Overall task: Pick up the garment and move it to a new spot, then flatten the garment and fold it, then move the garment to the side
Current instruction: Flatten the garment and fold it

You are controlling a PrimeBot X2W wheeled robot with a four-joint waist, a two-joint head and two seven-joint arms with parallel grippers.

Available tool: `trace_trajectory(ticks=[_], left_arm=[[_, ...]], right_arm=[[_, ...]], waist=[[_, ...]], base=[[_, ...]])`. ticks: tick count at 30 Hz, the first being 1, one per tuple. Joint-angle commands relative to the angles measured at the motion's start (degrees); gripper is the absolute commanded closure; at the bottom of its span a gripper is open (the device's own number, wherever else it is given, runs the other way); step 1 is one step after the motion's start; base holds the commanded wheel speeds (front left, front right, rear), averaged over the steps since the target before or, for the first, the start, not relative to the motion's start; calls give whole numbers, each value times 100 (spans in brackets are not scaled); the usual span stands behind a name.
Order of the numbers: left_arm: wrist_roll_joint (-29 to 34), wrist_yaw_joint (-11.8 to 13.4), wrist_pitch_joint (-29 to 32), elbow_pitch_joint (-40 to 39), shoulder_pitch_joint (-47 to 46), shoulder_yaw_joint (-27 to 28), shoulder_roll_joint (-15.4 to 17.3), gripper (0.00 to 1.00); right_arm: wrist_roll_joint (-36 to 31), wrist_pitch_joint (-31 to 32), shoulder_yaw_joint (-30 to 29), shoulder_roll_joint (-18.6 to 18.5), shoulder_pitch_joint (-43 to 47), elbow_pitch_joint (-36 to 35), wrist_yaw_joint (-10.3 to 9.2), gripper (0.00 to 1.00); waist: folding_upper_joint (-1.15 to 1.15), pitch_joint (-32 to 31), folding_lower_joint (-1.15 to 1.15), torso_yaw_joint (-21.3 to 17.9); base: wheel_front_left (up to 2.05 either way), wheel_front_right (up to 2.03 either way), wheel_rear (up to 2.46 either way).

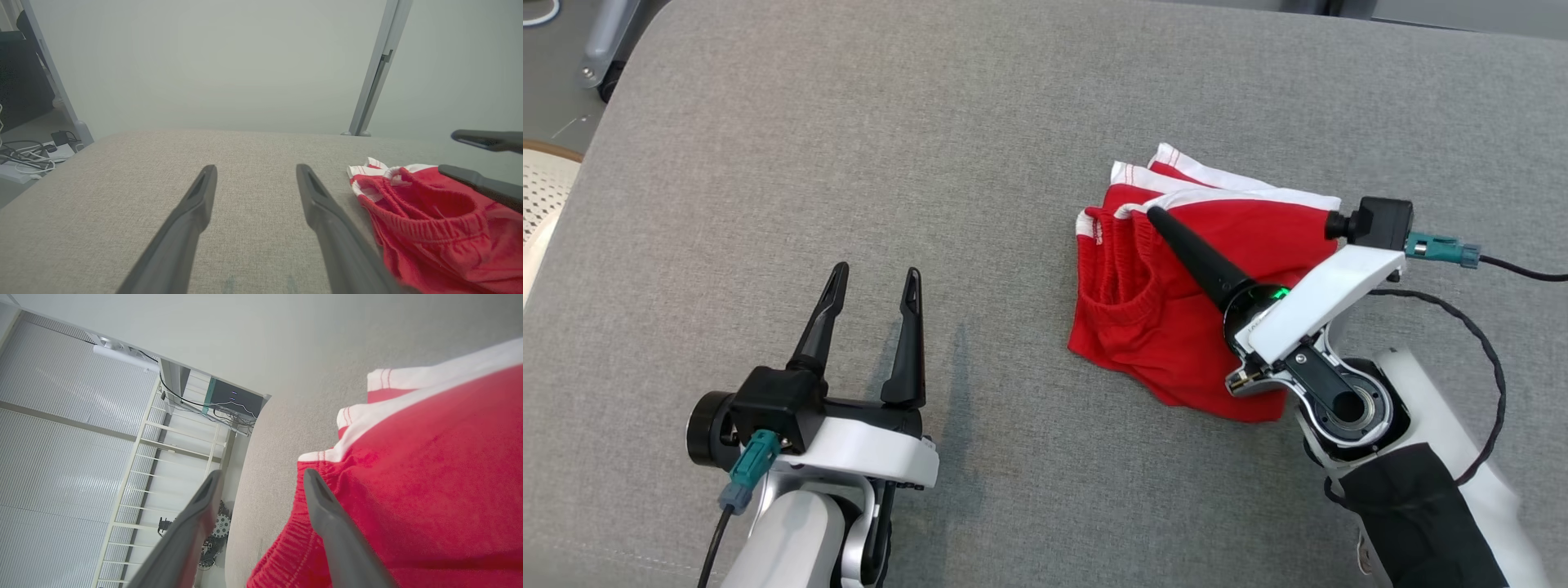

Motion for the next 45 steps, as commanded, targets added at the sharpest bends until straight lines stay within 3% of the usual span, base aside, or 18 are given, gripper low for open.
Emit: trace_trajectory(ticks=[1,7,13,22,33,45], left_arm=[[-26,10,-18,1,-117,18,42,0],[-29,62,-17,-5,-129,47,99,0],[-49,124,32,-95,-55,117,188,0],[-66,263,134,-324,146,262,378,0],[-103,426,230,-606,373,412,547,0],[-96,497,189,-782,669,425,664,0]], right_arm=[[6,-132,14,-39,-96,-111,16,0],[-606,-1493,241,-510,-51,-655,15,0],[-1191,-2603,179,-1100,224,-680,15,0],[-2194,-3044,-774,-1590,1095,-735,15,0],[-3654,-3050,-1876,-1321,2079,-1321,15,0],[-4796,-2836,-2156,-1010,2594,-1867,14,0]], waist=[[0,5,0,-27],[0,-58,0,-211],[0,-170,0,-467],[0,-254,0,-803],[0,-310,0,-1009],[0,-565,0,-1057]], base=[[0,0,0],[0,0,0],[0,0,0],[0,0,0],[0,0,0],[0,0,0]])
